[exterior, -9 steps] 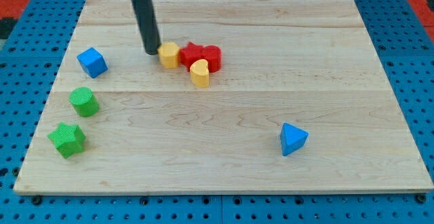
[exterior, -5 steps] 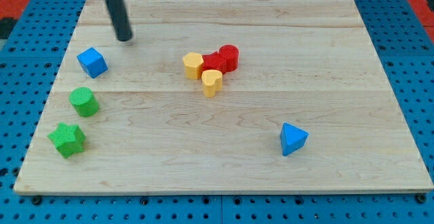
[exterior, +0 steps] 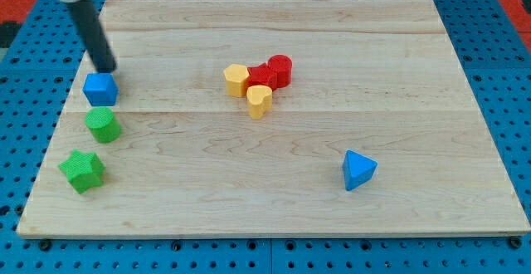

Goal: Move the blue cube above the green blocks

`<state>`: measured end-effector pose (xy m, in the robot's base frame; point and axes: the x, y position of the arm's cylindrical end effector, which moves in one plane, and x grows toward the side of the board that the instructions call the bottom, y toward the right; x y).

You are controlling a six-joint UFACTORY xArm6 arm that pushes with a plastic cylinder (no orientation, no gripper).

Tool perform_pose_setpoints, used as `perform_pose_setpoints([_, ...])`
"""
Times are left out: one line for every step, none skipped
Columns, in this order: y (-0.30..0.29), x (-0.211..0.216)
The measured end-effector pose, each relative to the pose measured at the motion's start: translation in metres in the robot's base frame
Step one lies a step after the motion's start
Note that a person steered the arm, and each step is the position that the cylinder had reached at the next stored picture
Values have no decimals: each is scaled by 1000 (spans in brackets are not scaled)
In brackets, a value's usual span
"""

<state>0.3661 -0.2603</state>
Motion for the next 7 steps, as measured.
perform_pose_setpoints([7,46])
perform_pose_setpoints([17,58])
perform_pose_setpoints([16,35])
perform_pose_setpoints([33,20])
perform_pose_setpoints([40,65])
perform_pose_setpoints([40,94])
perform_pose_setpoints([119,91])
